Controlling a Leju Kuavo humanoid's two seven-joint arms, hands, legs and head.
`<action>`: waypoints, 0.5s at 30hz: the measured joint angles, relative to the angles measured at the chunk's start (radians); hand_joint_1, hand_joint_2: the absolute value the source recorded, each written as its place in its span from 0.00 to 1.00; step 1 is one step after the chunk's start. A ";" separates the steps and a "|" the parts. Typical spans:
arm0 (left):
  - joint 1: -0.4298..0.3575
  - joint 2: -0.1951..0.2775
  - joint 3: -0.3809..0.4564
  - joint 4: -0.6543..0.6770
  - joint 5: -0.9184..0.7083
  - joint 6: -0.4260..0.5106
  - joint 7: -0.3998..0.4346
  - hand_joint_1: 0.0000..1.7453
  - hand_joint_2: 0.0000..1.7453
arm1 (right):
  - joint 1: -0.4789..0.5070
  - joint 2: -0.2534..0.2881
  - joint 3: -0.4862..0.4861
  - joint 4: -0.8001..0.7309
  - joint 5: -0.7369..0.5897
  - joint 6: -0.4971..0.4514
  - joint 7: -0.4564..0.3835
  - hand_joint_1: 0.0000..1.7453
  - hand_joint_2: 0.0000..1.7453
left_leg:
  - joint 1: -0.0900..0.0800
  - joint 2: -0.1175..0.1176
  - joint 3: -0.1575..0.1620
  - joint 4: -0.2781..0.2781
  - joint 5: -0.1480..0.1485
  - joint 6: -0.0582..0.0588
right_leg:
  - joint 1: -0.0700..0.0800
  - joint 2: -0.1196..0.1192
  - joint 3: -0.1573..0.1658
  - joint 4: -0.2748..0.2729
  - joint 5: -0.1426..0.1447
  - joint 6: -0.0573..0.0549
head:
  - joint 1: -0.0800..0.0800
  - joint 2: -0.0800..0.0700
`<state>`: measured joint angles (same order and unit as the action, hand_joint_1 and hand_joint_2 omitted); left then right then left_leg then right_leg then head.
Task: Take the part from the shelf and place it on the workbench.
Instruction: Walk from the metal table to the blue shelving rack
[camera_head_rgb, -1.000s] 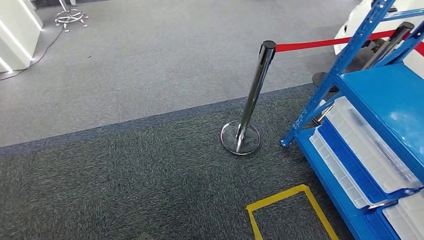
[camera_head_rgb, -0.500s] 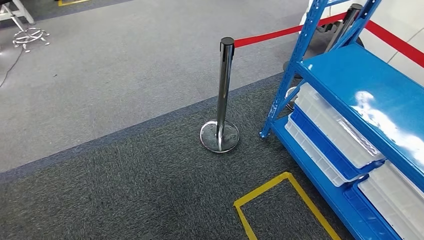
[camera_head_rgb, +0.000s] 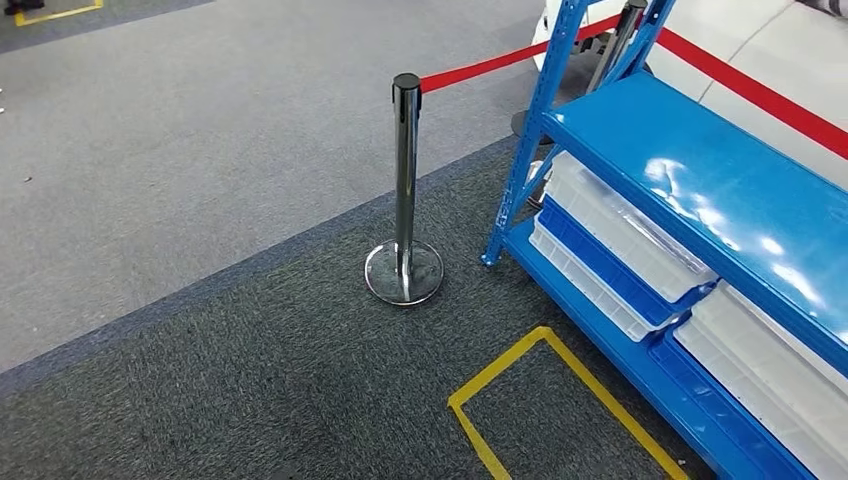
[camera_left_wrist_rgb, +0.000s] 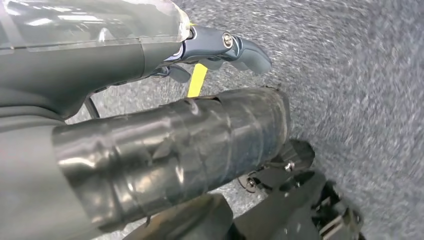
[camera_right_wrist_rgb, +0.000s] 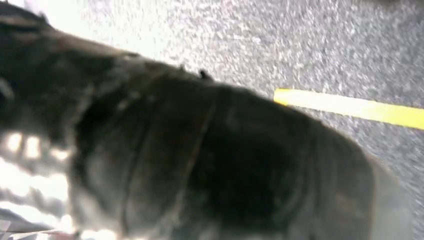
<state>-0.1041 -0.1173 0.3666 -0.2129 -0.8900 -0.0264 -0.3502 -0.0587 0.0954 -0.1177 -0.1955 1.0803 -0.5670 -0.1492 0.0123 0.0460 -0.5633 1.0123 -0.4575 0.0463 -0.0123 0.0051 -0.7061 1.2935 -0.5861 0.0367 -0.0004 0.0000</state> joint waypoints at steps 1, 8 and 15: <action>0.000 0.000 0.000 0.000 0.000 0.000 0.000 0.00 0.00 | 0.001 0.000 0.000 0.000 0.000 0.000 0.000 0.00 0.00 | 0.000 0.011 0.001 0.001 -0.002 -0.001 | -0.001 -0.004 0.014 -0.028 0.024 0.000 | 0.000 0.000; -0.005 -0.002 0.000 0.000 0.000 0.000 0.000 0.00 0.00 | -0.001 -0.001 -0.001 0.000 0.000 -0.001 0.000 0.00 0.00 | -0.004 0.068 0.023 -0.001 -0.018 -0.033 | 0.012 -0.042 0.136 -0.276 0.126 -0.039 | 0.000 0.000; 0.002 -0.004 0.000 0.000 0.000 0.000 0.000 0.00 0.00 | -0.001 -0.002 -0.002 0.000 0.000 -0.002 0.000 0.00 0.00 | 0.002 -0.038 -0.107 0.283 -0.147 -0.050 | 0.007 0.034 0.145 -0.291 0.138 -0.066 | -0.003 0.000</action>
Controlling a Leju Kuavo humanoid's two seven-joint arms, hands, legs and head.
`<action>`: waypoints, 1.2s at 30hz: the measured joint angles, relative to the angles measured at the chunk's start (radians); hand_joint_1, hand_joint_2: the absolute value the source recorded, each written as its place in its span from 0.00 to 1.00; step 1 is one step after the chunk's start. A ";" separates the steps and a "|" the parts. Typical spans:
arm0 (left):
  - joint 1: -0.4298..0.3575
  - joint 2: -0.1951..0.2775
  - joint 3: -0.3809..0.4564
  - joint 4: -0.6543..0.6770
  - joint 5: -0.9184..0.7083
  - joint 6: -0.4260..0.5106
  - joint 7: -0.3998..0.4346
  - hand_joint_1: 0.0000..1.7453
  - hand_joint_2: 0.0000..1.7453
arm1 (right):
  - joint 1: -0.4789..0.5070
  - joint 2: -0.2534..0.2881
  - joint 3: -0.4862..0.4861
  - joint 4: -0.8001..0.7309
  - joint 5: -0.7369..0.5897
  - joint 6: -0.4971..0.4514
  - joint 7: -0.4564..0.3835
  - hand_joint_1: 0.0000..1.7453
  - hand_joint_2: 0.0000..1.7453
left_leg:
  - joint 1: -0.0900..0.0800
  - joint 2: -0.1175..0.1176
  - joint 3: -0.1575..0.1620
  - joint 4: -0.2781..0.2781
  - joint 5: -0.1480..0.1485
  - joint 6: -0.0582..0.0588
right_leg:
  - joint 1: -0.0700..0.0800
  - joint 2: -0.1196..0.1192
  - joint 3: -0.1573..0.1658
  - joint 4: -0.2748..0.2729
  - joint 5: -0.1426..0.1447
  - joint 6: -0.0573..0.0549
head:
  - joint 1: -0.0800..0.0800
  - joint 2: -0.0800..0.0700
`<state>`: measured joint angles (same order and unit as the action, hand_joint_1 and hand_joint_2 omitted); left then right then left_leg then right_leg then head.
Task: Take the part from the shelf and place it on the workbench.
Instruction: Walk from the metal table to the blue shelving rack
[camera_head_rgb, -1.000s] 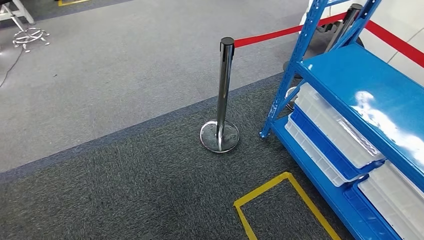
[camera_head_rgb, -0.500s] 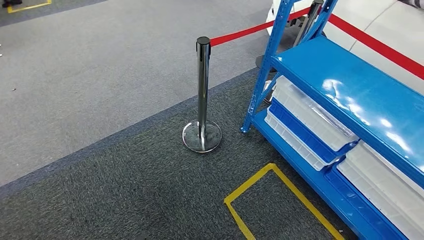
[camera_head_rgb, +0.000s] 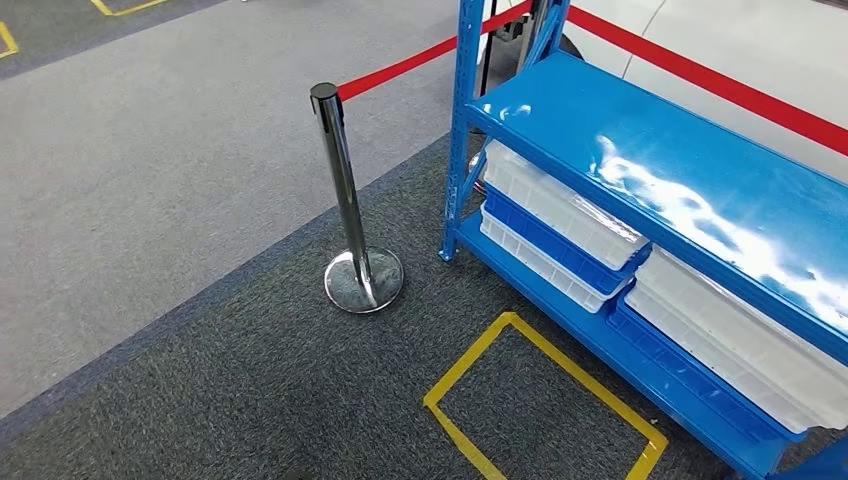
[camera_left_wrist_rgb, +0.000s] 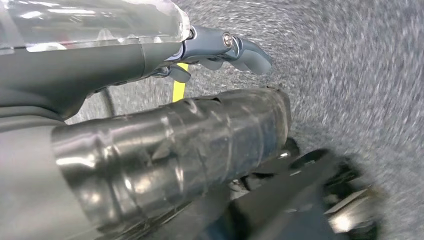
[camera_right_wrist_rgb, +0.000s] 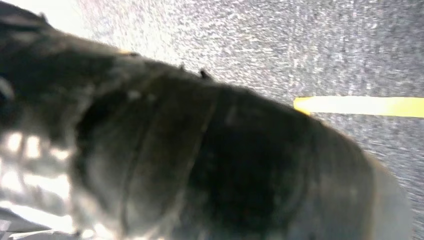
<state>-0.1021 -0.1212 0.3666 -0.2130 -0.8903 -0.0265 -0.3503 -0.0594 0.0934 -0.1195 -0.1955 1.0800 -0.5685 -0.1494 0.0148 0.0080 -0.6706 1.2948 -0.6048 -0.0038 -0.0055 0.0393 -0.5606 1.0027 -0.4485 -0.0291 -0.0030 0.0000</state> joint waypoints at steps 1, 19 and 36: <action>0.001 0.000 0.000 0.000 0.000 0.000 0.000 0.00 0.00 | 0.001 0.000 0.000 0.000 0.000 0.000 0.000 0.00 0.00 | 0.000 -0.002 0.003 -0.016 0.024 0.001 | 0.000 0.015 0.001 0.002 -0.001 0.001 | 0.000 0.000; 0.000 -0.001 0.001 0.000 0.000 0.001 0.000 0.00 0.00 | 0.005 0.000 -0.002 0.000 0.000 0.000 0.000 0.00 0.00 | -0.003 0.070 0.133 -0.290 0.132 0.038 | -0.007 -0.078 -0.058 0.109 -0.027 0.057 | 0.003 0.000; -0.003 0.003 0.001 0.000 -0.001 -0.001 0.002 0.00 0.00 | -0.002 0.002 -0.006 0.000 0.001 0.001 0.000 0.00 0.00 | 0.000 -0.058 0.116 -0.266 0.133 0.007 | 0.002 0.057 -0.018 0.021 0.003 0.008 | 0.002 0.000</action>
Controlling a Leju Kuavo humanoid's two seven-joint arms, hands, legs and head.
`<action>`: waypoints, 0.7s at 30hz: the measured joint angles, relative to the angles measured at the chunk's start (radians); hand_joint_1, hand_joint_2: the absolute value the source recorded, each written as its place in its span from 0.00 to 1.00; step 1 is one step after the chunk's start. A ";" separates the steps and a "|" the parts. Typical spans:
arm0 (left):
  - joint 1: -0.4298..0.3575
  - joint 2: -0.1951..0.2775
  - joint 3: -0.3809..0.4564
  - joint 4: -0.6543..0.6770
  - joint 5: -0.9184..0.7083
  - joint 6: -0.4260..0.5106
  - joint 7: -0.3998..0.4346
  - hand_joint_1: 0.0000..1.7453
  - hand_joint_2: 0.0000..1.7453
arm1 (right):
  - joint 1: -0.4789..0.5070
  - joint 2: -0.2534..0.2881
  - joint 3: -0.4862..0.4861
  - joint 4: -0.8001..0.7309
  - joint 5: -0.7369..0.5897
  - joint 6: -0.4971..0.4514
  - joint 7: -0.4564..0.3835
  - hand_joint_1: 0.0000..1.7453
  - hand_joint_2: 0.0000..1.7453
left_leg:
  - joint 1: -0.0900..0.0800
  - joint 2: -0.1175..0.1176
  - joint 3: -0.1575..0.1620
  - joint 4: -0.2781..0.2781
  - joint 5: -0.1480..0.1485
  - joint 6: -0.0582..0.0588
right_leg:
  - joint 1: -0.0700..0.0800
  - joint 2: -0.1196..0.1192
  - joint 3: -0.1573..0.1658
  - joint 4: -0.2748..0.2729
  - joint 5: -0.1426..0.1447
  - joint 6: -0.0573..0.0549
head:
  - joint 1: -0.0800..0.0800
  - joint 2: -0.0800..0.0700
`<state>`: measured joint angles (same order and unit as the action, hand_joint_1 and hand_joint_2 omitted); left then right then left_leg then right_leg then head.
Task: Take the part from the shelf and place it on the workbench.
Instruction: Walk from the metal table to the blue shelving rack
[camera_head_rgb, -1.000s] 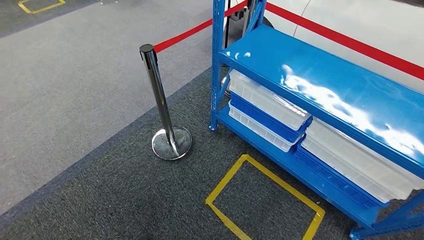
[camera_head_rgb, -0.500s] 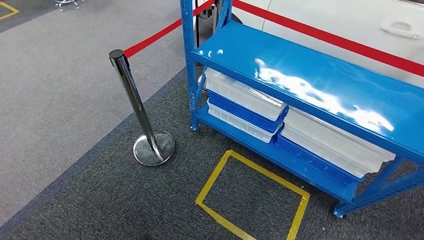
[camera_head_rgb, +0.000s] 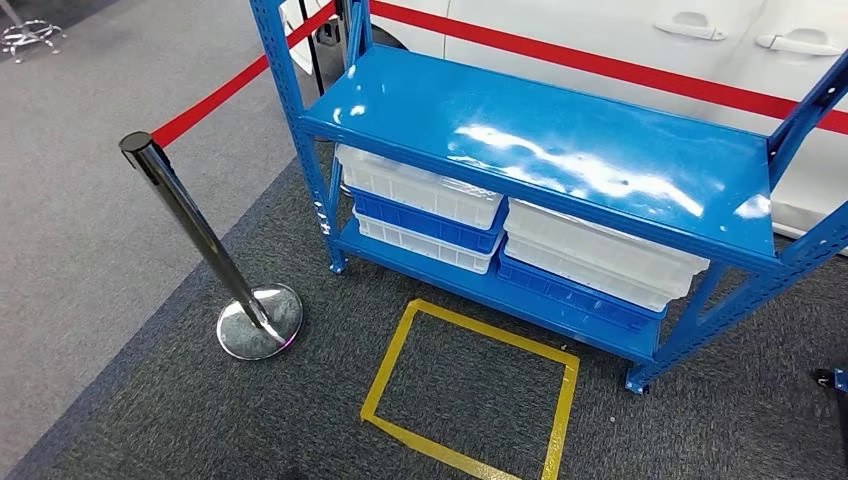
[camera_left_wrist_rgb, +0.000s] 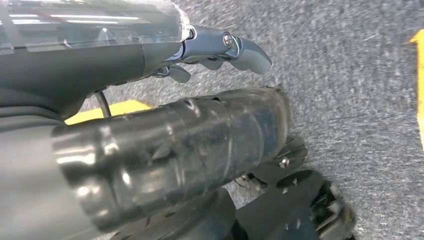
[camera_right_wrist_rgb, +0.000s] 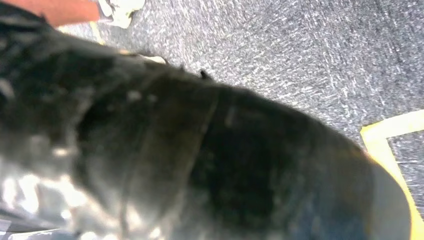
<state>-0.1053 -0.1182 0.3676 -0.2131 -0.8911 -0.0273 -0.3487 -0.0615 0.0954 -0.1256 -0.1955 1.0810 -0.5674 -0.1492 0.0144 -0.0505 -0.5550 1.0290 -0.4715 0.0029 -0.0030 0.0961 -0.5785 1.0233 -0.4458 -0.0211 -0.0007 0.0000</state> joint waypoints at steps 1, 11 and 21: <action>-0.001 0.001 0.000 0.000 0.000 0.000 0.000 0.00 0.00 | 0.000 0.001 0.000 0.000 0.000 0.000 0.000 0.00 0.00 | -0.002 -0.007 0.006 -0.015 -0.001 0.003 | -0.001 0.007 -0.003 0.001 0.000 0.006 | 0.000 0.000; 0.001 -0.002 0.000 0.000 0.000 0.000 -0.001 0.00 0.00 | 0.004 -0.001 -0.001 0.000 -0.001 0.000 0.000 0.00 0.00 | 0.005 0.098 0.019 -0.035 0.005 0.028 | -0.011 -0.094 -0.137 0.250 -0.098 0.044 | 0.003 0.000; -0.006 -0.003 0.001 0.000 0.000 0.000 -0.001 0.00 0.00 | 0.003 -0.005 -0.002 0.000 0.000 -0.003 -0.006 0.00 0.50 | 0.006 0.114 0.031 0.021 -0.062 -0.025 | -0.009 -0.123 -0.009 0.002 0.001 -0.004 | 0.002 0.000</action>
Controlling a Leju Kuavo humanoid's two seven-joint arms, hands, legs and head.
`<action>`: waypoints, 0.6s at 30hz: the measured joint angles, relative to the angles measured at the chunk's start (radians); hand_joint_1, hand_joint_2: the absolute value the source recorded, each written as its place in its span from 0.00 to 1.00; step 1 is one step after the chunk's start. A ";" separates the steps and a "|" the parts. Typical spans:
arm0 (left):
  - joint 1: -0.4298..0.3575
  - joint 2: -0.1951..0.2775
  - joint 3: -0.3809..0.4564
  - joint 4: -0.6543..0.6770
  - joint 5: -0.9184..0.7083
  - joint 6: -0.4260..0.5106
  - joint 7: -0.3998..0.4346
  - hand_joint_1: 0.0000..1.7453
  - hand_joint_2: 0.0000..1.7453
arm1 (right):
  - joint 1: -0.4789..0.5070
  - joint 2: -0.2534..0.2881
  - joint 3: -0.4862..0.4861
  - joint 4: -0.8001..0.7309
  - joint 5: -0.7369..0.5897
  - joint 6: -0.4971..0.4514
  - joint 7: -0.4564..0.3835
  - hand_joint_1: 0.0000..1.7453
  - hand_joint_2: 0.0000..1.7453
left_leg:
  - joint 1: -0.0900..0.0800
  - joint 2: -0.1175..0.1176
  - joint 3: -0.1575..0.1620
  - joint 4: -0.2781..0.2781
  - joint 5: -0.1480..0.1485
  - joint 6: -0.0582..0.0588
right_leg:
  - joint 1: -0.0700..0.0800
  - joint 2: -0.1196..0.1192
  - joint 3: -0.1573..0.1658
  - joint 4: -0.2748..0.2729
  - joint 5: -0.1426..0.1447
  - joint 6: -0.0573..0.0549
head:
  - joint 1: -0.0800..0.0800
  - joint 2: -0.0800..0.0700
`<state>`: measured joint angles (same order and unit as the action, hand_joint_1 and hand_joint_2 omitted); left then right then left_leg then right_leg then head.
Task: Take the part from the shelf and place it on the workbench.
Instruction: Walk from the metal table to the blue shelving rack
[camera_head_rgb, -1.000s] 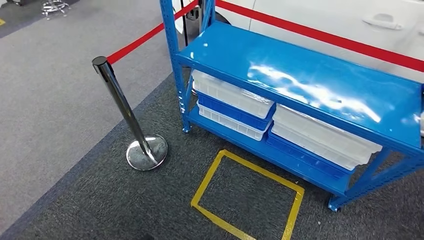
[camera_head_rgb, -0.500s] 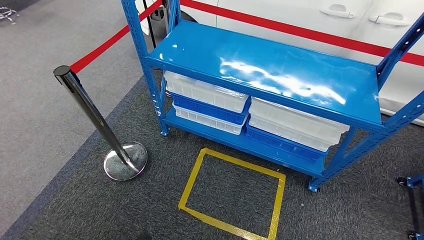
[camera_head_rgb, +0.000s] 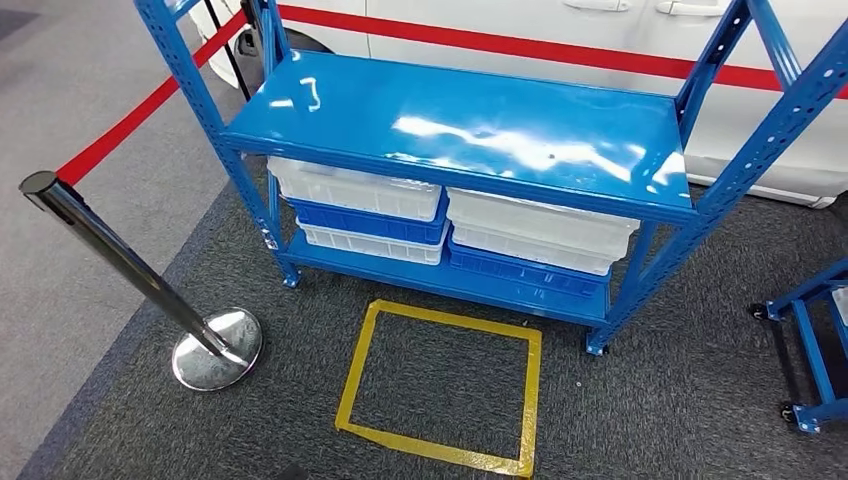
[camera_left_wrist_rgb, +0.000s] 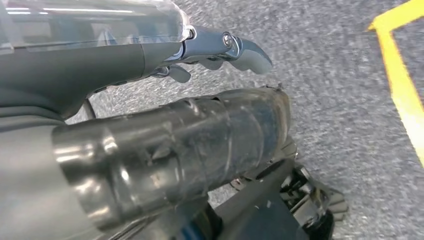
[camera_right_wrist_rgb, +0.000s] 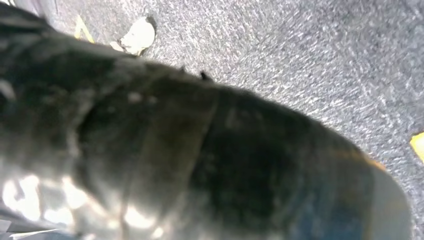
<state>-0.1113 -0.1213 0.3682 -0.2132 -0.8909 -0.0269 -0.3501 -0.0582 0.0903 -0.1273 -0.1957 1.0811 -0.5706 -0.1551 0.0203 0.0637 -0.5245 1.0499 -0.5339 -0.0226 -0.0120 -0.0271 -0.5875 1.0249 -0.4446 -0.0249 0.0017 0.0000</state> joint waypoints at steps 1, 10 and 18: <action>0.001 0.000 0.000 0.000 0.000 0.000 0.000 0.00 0.00 | -0.001 0.000 0.000 0.000 0.001 0.000 -0.001 0.00 0.75 | 0.001 -0.024 -0.027 0.056 -0.032 -0.002 | 0.000 0.005 0.001 -0.001 0.001 -0.005 | 0.000 0.000; 0.009 0.005 0.002 0.000 0.000 0.001 0.001 0.00 0.00 | 0.000 0.006 0.000 0.000 0.002 -0.007 -0.013 0.00 1.00 | -0.016 -0.062 -0.029 -0.025 0.062 0.040 | 0.018 0.050 0.011 0.003 -0.009 -0.006 | 0.000 0.000; 0.006 0.002 0.002 0.000 -0.001 0.002 0.000 0.00 0.00 | 0.000 0.006 0.000 0.000 0.004 -0.015 -0.031 0.00 1.00 | -0.009 -0.052 -0.012 -0.069 0.080 0.063 | 0.007 0.038 -0.082 0.201 -0.126 0.036 | 0.002 0.000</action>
<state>-0.1052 -0.1198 0.3707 -0.2129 -0.8918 -0.0252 -0.3505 -0.0579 0.0963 -0.1278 -0.1956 1.0848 -0.5859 -0.1861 0.0111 0.0113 -0.5363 0.9807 -0.4534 0.0400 -0.0054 0.0112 -0.6694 1.2264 -0.5703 0.0115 0.0039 0.0000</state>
